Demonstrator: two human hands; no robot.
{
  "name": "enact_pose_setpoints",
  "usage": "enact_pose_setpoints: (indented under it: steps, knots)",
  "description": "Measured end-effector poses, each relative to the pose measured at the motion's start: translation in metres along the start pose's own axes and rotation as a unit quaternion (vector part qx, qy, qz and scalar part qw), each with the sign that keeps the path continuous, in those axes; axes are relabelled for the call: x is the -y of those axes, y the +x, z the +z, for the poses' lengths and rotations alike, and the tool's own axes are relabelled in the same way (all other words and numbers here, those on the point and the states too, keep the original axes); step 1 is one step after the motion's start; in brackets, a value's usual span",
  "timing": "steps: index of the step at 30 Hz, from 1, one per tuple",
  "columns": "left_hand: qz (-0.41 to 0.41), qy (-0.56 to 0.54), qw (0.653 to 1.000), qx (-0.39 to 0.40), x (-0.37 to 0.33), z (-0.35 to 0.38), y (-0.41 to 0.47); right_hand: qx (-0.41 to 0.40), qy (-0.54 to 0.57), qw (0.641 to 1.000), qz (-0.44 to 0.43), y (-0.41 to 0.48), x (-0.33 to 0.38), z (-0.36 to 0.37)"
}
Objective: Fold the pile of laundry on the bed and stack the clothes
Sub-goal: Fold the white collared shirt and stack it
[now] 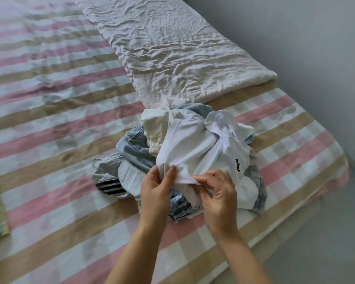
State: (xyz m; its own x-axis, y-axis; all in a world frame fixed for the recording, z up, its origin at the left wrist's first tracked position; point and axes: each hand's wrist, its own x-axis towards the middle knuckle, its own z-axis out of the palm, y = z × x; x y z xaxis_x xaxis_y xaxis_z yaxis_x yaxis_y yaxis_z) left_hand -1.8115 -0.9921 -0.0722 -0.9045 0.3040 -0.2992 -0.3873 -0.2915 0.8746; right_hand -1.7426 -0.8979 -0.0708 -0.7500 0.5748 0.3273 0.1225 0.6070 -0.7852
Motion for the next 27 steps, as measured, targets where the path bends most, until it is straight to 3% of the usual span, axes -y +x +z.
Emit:
enact_pose_setpoints:
  steps: [4, 13, 17, 21, 27]
  knots:
    - [0.061, -0.009, 0.997, -0.055, -0.040, -0.061, -0.050, 0.065, 0.107, 0.992, -0.017, -0.040, 0.067, 0.025]
    - [0.139, 0.078, 0.966, -0.204, -0.085, -0.201, -0.150, 0.197, 0.261, 0.943, 0.057, -0.153, 0.164, 0.097]
    - [0.089, 0.115, 0.957, -0.249, -0.064, -0.259, -0.165, 0.250, 0.242, 0.934, 0.083, -0.197, 0.169, 0.136]
    - [-0.017, 0.128, 0.953, -0.276, -0.019, -0.308, -0.152, 0.309, 0.164, 0.926, 0.141, -0.226, 0.143, 0.182]
    - [-0.122, 0.182, 0.948, -0.230, 0.022, -0.332, -0.126, 0.415, 0.078, 0.880, 0.216, -0.230, 0.100, 0.206]
